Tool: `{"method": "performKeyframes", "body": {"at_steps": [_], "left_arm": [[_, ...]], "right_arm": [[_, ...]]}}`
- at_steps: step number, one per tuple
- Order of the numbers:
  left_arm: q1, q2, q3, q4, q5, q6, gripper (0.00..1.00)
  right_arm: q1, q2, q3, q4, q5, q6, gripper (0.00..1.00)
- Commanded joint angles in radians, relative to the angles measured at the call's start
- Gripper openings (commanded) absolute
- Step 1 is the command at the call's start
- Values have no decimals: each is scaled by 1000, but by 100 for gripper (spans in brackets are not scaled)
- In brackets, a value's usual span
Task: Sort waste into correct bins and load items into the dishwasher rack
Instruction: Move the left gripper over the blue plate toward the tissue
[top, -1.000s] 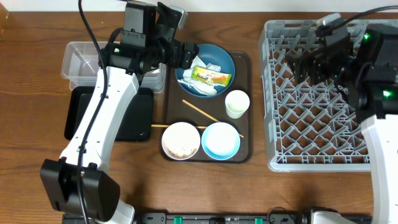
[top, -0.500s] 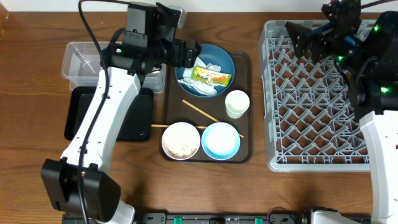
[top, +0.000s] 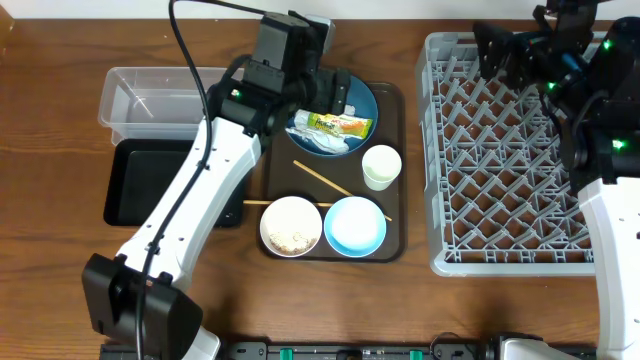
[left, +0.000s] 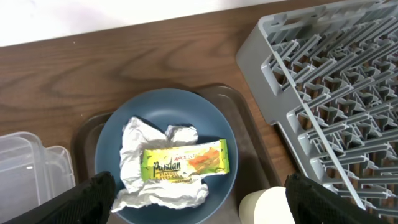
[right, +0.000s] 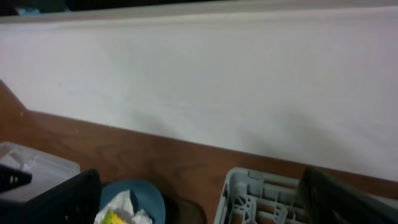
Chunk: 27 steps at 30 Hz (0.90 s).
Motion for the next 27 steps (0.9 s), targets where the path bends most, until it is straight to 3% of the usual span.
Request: {"method": "performKeyframes", "body": {"at_steps": [1, 21, 27], "left_arm": [[1, 17, 22, -11, -31, -26, 90], [1, 26, 35, 27, -38, -119, 90], [1, 110, 194, -32, -37, -119, 90]], "right_arm": [[26, 7, 16, 17, 12, 47, 99], [62, 41, 16, 6, 12, 47, 99], [62, 42, 16, -25, 8, 47, 99]]}}
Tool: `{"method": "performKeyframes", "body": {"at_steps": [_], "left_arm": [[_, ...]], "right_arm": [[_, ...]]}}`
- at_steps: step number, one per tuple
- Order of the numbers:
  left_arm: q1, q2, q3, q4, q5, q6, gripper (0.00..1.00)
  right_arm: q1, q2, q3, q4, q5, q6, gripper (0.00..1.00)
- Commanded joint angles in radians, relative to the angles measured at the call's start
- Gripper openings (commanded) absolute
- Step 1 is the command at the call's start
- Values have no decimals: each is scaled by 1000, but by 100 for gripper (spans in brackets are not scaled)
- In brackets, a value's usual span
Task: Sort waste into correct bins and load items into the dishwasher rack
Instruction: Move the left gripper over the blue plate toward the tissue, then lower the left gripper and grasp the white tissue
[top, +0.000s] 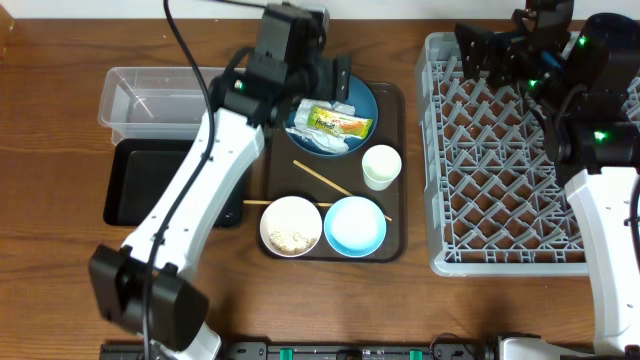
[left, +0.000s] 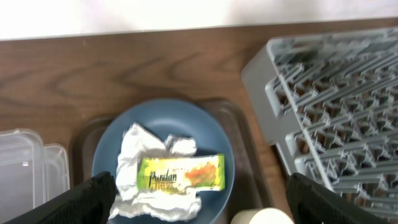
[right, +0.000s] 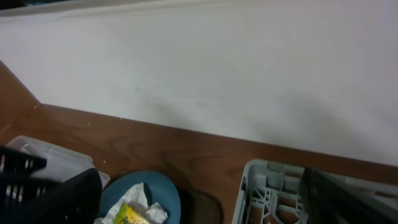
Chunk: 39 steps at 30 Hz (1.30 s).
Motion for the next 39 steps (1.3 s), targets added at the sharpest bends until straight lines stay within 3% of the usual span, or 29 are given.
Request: {"method": "performKeyframes", "body": {"at_steps": [1, 7, 13, 24, 28, 34, 39], "left_arm": [[1, 84, 145, -48, -7, -15, 90], [0, 217, 333, -135, -10, -8, 90], [0, 230, 333, -131, -114, -23, 89], [1, 370, 333, -135, -136, -39, 89], [-6, 419, 332, -159, -147, -95, 87], [-11, 502, 331, -200, -199, -272, 86], [-15, 543, 330, -221, -206, -295, 86]], "right_arm": [[11, 2, 16, -22, -4, 13, 99], [10, 2, 16, -86, -4, 13, 99], [10, 2, 16, -111, -3, 12, 99], [10, 2, 16, -225, 1, -15, 99], [10, 2, 16, -241, 0, -15, 99], [10, 2, 16, -265, 0, -14, 99], [11, 2, 16, -270, 0, -14, 99]]}}
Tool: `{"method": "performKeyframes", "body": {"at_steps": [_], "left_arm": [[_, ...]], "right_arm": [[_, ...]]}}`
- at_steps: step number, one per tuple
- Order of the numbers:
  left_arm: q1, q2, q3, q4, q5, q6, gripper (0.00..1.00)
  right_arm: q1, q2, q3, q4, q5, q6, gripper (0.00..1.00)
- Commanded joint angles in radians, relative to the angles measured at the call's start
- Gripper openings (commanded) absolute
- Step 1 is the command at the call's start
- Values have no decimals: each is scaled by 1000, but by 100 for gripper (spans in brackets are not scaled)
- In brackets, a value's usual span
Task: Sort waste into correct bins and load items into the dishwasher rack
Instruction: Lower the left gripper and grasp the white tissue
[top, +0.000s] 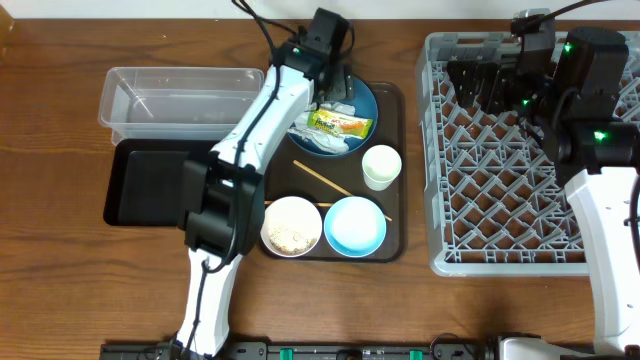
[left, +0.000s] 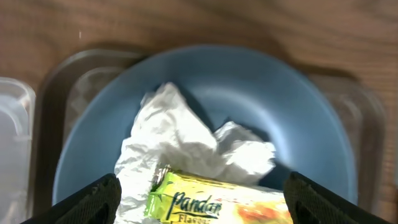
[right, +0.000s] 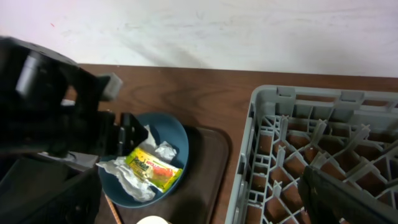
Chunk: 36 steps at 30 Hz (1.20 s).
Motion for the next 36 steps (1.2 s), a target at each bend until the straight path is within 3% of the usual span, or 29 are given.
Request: {"method": "performKeyframes", "body": {"at_steps": [1, 19, 21, 23, 27, 36], "left_arm": [[-6, 34, 14, -23, -47, -64, 86], [-9, 167, -1, -18, -93, -64, 84], [-10, 175, -1, -20, -93, -63, 77], [-12, 179, -1, -21, -93, -64, 49], [-19, 180, -1, -18, -93, -64, 9], [-3, 107, 39, -18, -37, -60, 6]], "right_arm": [[10, 2, 16, -7, 0, -10, 99], [10, 2, 16, -18, 0, -10, 99], [10, 2, 16, -21, 0, -10, 99], [10, 2, 16, -22, 0, -10, 99], [10, 2, 16, -22, 0, -10, 99], [10, 2, 16, -22, 0, -10, 99]]}}
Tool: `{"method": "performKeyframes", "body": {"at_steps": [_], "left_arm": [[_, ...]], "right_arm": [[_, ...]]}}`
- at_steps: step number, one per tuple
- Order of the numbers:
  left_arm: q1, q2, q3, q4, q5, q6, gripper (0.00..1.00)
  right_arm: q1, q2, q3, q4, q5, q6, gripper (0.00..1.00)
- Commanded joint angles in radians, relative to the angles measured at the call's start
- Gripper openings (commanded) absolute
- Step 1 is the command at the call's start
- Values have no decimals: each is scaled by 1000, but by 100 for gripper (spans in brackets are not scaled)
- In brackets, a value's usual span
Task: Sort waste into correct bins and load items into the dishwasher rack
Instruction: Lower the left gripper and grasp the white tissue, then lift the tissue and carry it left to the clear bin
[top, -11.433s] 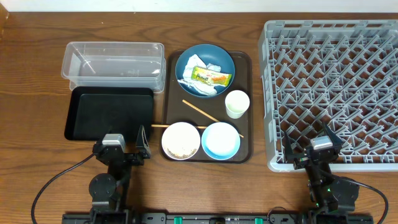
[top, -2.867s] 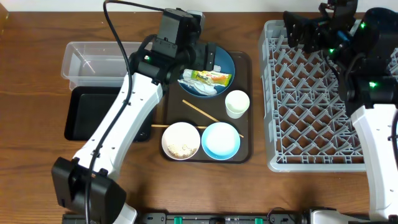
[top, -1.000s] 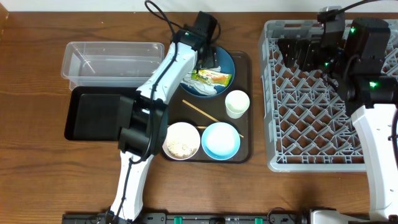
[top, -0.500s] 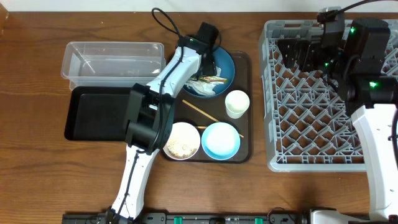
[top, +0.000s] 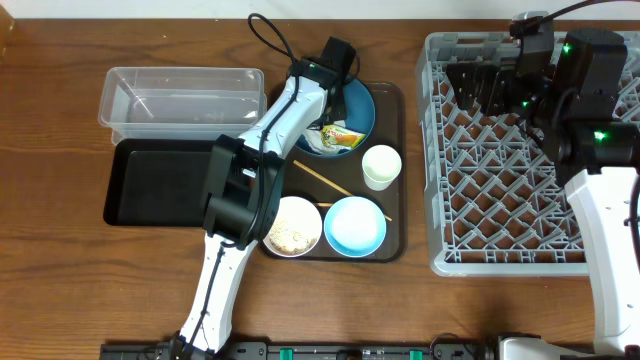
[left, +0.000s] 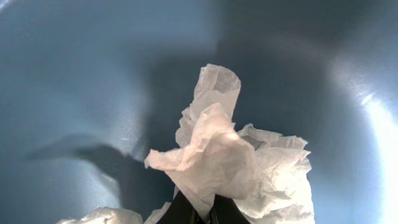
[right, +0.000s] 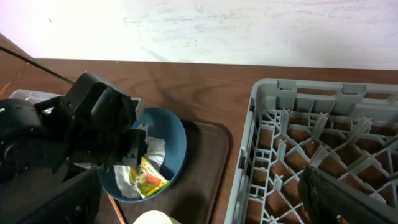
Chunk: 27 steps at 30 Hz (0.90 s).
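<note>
A crumpled white napkin lies in the blue plate on the brown tray. My left gripper is down in the plate and shut on a fold of the napkin. A yellow-green snack wrapper lies against the napkin at the plate's near side. The grey dishwasher rack stands at the right. My right gripper hangs open over the rack's far left corner with nothing in it.
The brown tray also bears a white cup, a light blue bowl, a bowl of crumbs and loose chopsticks. To the left stand a clear plastic bin and a black bin.
My left gripper, open just above the napkin and wrapper before, is now down in the plate and shut on the napkin. The wrapper lies slightly nearer the plate's front. The right arm has barely moved.
My left gripper first hung open high over the blue plate while the right one faced the wall by the rack. Then the left stood low over the napkin and the right tilted down over the rack. Now the left grips the napkin.
</note>
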Motion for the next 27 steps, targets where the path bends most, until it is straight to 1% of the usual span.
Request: {"method": "performKeyframes", "body": {"at_steps": [1, 8, 13, 16, 22, 27], "left_arm": [[18, -64, 42, -5, 35, 5, 6], [68, -267, 50, -28, 53, 13, 6], [118, -400, 50, -77, 52, 68, 6], [163, -448, 50, -96, 51, 101, 6], [301, -445, 32, -151, -13, 122, 6], [412, -396, -7, -152, -12, 122, 6]], "right_arm": [[10, 2, 16, -1, 0, -10, 99], [10, 2, 16, -1, 26, -10, 99], [10, 2, 16, 0, 26, -10, 99], [10, 2, 16, 0, 26, -10, 99], [10, 2, 16, -1, 26, -10, 99], [10, 2, 16, -1, 26, -10, 99]]}}
